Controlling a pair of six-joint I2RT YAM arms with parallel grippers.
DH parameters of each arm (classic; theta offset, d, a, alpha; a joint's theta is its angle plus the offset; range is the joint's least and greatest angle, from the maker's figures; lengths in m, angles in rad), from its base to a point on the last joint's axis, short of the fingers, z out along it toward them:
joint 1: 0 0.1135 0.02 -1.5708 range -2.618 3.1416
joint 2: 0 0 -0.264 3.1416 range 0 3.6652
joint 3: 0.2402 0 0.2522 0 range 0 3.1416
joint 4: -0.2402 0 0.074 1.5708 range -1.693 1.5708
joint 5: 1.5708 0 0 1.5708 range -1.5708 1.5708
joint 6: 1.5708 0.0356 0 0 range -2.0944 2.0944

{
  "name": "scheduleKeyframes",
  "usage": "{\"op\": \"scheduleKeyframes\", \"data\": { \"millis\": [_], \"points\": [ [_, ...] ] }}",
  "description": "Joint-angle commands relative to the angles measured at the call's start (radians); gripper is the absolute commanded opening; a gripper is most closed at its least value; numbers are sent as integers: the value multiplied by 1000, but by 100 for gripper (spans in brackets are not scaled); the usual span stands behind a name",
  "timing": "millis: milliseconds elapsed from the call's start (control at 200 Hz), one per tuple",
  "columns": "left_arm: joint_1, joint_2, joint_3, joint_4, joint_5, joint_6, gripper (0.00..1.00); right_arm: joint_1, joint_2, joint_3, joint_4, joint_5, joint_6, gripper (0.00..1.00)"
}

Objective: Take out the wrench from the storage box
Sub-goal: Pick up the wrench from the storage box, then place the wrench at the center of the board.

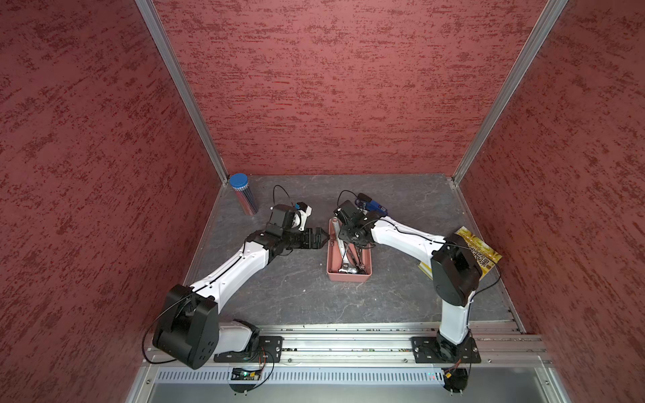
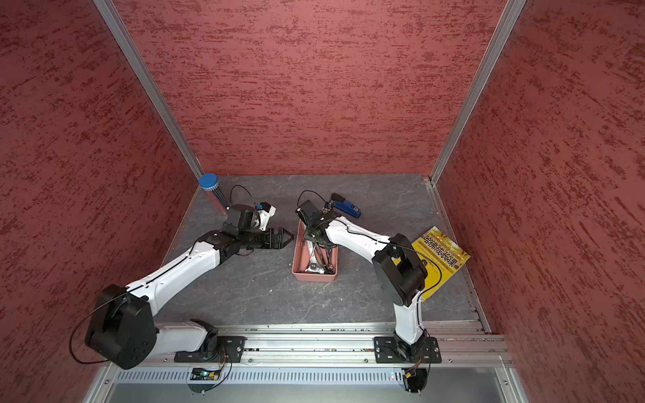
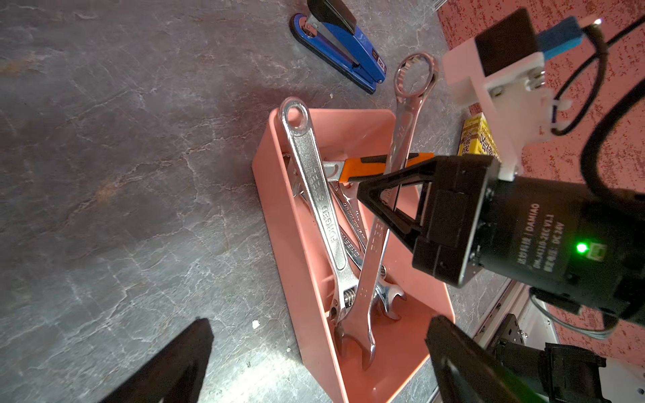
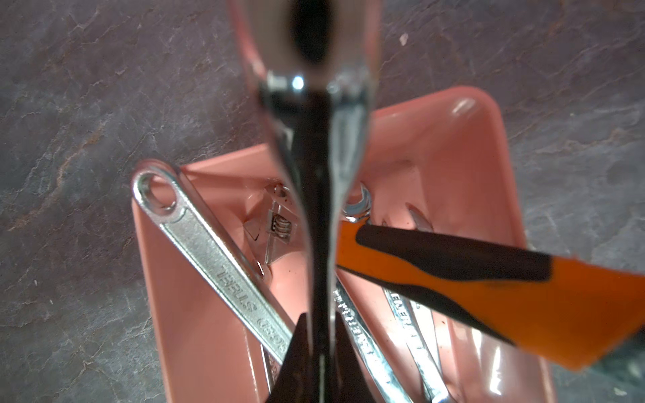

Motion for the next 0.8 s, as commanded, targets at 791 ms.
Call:
{"op": "scheduleKeyframes", "data": {
  "millis": [791],
  "points": [
    [-114,17,97,-11,-64,-62,100,-379,-448,-276,3,-344,-661,0]
  ]
}}
